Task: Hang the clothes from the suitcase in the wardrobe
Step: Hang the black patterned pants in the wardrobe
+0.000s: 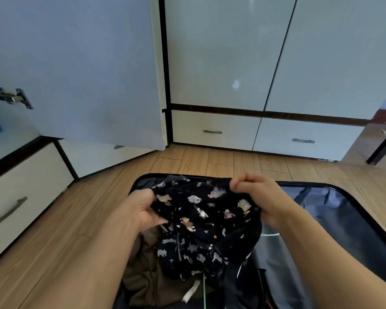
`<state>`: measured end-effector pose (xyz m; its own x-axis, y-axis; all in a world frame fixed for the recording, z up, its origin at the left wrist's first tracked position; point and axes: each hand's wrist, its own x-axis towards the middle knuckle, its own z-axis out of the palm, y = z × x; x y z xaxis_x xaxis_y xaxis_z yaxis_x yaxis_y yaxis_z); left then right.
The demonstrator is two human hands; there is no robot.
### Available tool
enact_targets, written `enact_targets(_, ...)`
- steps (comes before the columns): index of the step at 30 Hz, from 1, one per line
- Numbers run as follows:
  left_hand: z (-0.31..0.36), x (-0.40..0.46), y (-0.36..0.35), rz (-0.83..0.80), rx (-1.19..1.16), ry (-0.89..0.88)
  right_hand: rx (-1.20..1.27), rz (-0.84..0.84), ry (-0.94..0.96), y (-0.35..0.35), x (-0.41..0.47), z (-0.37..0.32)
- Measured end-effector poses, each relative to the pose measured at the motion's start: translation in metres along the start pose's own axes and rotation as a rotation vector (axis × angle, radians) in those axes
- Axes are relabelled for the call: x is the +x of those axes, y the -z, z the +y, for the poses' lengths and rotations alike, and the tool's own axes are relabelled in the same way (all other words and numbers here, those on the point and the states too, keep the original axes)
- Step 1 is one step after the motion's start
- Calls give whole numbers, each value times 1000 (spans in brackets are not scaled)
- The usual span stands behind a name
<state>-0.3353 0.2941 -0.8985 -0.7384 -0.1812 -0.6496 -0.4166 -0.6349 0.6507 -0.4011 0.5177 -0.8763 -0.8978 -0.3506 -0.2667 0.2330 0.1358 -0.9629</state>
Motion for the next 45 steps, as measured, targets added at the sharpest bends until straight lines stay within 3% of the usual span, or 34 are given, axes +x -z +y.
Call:
enact_targets(2,8,-8,-12,-99,6,-13,-748,176,97,-4,2,13)
enact_targets(3,10,-10,-20,-120,38,-18,-984,207,117,-8,5,18)
enact_targets(4,9,-10,-28,-130,101,-26,-989,195,85,-14,5,20)
enact_targets(7,4,-15,-46,-247,245,-56,-400,23,118,-31,3,20)
enact_targets(9,2,-20,-53,-343,272,-55,-117,-214,158,-34,-1,15)
enact_targets(11,1,-19,-52,-373,317,-60,-83,-366,124,-33,-6,12)
enact_targets(12,1,-17,-50,-338,345,-86,-208,-344,138,-31,-7,11)
enact_targets(14,3,-11,-45,-195,409,-155,-466,-144,179,-26,3,15)
enact_targets(16,7,-7,-35,-118,491,-207,-419,52,149,-22,9,18)
enact_targets(19,13,-6,-15,-247,734,-204,262,235,-122,-7,15,5)
enact_targets(21,7,-5,-8,-259,991,-175,633,203,-264,-1,13,-6)
enact_targets(23,-5,3,-8,-113,1198,-242,799,105,-294,1,8,-17)
enact_targets(25,-12,11,-10,124,1225,-346,737,30,-281,0,5,-23)
enact_targets(27,-11,13,-10,203,1050,-337,551,112,-239,-4,7,-24)
enact_targets(31,-2,1,-18,38,498,-168,301,249,-107,-12,10,-12)
enact_targets(36,2,-14,-35,-127,255,-65,-281,-187,55,-37,-7,8)
enact_targets(39,6,-23,-40,-295,254,-54,-291,-264,59,-43,-8,22)
enact_targets(42,10,-29,-40,-470,426,-77,-216,-303,10,-28,-7,25)
enact_targets(45,5,-21,-34,-323,856,-221,-55,-220,-34,-17,-6,18)
